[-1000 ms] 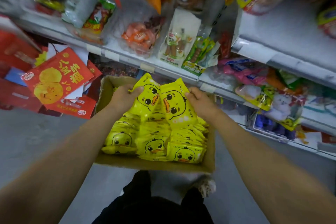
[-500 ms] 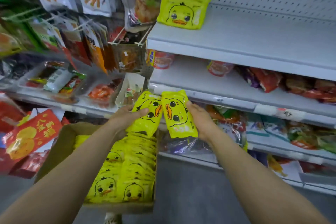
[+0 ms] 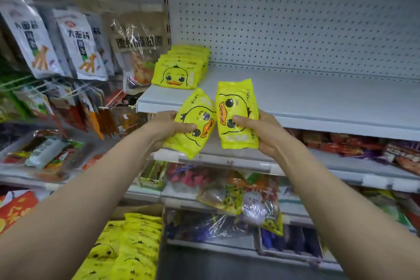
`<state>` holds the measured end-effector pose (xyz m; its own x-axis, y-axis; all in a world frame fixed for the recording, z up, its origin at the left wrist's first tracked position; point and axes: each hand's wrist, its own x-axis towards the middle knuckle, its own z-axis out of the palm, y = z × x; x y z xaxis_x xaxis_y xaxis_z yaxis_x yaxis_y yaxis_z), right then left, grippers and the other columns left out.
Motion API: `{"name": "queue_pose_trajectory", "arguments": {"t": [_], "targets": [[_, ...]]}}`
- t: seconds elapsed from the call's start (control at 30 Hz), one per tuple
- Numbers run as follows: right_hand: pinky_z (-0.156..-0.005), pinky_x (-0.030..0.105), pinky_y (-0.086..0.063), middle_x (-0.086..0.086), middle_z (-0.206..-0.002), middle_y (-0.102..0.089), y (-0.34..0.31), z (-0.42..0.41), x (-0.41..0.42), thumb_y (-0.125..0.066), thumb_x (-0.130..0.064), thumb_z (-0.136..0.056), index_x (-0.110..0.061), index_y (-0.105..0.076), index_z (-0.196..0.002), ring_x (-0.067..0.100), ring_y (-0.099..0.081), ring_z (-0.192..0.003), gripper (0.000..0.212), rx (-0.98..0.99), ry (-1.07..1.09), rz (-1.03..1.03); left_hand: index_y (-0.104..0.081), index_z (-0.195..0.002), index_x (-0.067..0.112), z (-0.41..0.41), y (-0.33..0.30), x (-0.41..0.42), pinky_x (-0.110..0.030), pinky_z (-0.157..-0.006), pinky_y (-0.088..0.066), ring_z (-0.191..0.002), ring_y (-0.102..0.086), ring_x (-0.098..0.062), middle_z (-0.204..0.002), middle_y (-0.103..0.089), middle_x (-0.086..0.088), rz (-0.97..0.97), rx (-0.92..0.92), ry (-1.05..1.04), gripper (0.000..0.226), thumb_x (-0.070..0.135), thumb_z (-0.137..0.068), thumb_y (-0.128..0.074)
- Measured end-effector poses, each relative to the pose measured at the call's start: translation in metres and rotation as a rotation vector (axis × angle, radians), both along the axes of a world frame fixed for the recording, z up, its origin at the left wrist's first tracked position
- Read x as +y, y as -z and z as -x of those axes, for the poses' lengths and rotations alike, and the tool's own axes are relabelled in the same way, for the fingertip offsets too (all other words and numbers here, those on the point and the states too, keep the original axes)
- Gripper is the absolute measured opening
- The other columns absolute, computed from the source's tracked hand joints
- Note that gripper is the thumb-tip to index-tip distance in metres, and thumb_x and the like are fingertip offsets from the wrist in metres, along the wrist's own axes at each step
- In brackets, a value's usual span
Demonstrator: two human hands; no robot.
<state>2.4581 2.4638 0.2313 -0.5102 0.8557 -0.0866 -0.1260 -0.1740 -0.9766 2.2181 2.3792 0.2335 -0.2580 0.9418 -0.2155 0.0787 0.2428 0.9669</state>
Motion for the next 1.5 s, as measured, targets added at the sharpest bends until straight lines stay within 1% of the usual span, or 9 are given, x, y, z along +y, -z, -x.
{"name": "queue_pose_trajectory", "arguments": {"t": [0.17, 0.27, 0.37, 0.57, 0.73, 0.93, 1.1, 1.33, 1.5], "targets": [[-0.067, 0.044, -0.059, 0.014, -0.107, -0.074, -0.043, -0.02, 0.05, -0.084, -0.012, -0.061, -0.007, -0.063, -0.118, 0.033, -0.072, -0.092, 0.062, -0.061, 0.088, -0.122, -0.066, -0.105, 0.01, -0.008, -0.035, 0.062, -0.019, -0.049, -0.051, -0.064, -0.069, -0.013, -0.088, -0.072, -0.003, -0.041, 0.255, 0.087, 0.035, 0.005, -0.073, -0.08], [-0.068, 0.038, -0.059, 0.01, -0.103, -0.075, -0.061, -0.026, 0.085, -0.083, -0.008, -0.07, -0.01, -0.066, -0.113, 0.028, -0.073, -0.088, 0.046, -0.162, 0.112, -0.219, -0.068, -0.098, 0.016, -0.003, -0.051, 0.113, -0.022, -0.064, -0.053, -0.08, -0.067, -0.013, -0.099, -0.071, -0.003, -0.056, 0.437, 0.123, 0.038, 0.011, -0.066, -0.087], [-0.068, 0.033, -0.059, 0.006, -0.096, -0.077, -0.075, -0.026, 0.122, -0.084, -0.01, -0.072, -0.014, -0.07, -0.106, 0.023, -0.073, -0.082, 0.037, -0.274, 0.146, -0.313, -0.065, -0.114, 0.013, 0.005, -0.062, 0.17, -0.035, -0.092, -0.051, -0.105, -0.062, -0.022, -0.114, -0.067, -0.005, -0.046, 0.636, 0.194, 0.062, 0.023, -0.059, -0.091], [-0.059, 0.025, -0.056, -0.004, -0.085, -0.077, -0.098, -0.015, 0.188, -0.09, -0.013, -0.064, -0.019, -0.074, -0.096, 0.013, -0.073, -0.073, 0.037, -0.43, 0.249, -0.411, -0.052, -0.133, 0.015, 0.005, -0.081, 0.261, -0.027, -0.095, -0.042, -0.121, -0.051, -0.023, -0.134, -0.054, -0.001, -0.084, 1.038, 0.419, 0.073, 0.032, -0.07, -0.084], [-0.075, 0.038, -0.061, 0.002, -0.089, -0.077, -0.099, -0.012, 0.231, -0.09, -0.013, -0.064, -0.014, -0.074, -0.1, 0.021, -0.075, -0.082, 0.039, -0.42, 0.302, -0.397, -0.053, -0.132, 0.017, 0.015, -0.084, 0.315, -0.024, -0.086, -0.043, -0.114, -0.056, -0.021, -0.128, -0.06, 0.001, -0.123, 1.125, 0.531, 0.07, 0.032, -0.07, -0.083], [-0.075, 0.045, -0.061, 0.005, -0.09, -0.077, -0.098, -0.014, 0.266, -0.089, -0.013, -0.066, -0.012, -0.074, -0.099, 0.025, -0.075, -0.083, 0.036, -0.409, 0.343, -0.372, -0.059, -0.109, 0.025, 0.03, -0.079, 0.36, -0.028, -0.074, -0.047, -0.092, -0.057, -0.015, -0.1, -0.064, 0.006, -0.224, 1.187, 0.491, 0.051, 0.022, -0.064, -0.083], [-0.073, 0.041, -0.062, 0.003, -0.088, -0.077, -0.099, -0.014, 0.288, -0.089, -0.014, -0.067, -0.014, -0.074, -0.098, 0.022, -0.075, -0.081, 0.035, -0.415, 0.346, -0.378, -0.051, -0.113, 0.019, 0.042, -0.075, 0.387, -0.035, -0.078, -0.049, -0.095, -0.054, -0.019, -0.107, -0.06, -0.002, -0.232, 1.244, 0.373, 0.06, 0.023, -0.063, -0.084], [-0.07, 0.035, -0.062, 0.001, -0.087, -0.077, -0.105, -0.013, 0.301, -0.089, -0.015, -0.066, -0.014, -0.074, -0.098, 0.018, -0.075, -0.08, 0.035, -0.432, 0.35, -0.403, -0.051, -0.119, 0.019, 0.043, -0.074, 0.415, -0.029, -0.072, -0.036, -0.104, -0.05, -0.022, -0.109, -0.053, -0.003, -0.303, 1.299, 0.363, 0.054, 0.014, -0.072, -0.078], [-0.07, 0.033, -0.061, 0.0, -0.089, -0.077, -0.105, -0.014, 0.305, -0.089, -0.015, -0.066, -0.014, -0.074, -0.1, 0.018, -0.075, -0.082, 0.037, -0.433, 0.342, -0.411, -0.048, -0.131, 0.02, 0.043, -0.07, 0.427, -0.032, -0.083, -0.042, -0.117, -0.046, -0.025, -0.123, -0.051, -0.008, -0.312, 1.368, 0.343, 0.059, 0.011, -0.078, -0.073]]}}
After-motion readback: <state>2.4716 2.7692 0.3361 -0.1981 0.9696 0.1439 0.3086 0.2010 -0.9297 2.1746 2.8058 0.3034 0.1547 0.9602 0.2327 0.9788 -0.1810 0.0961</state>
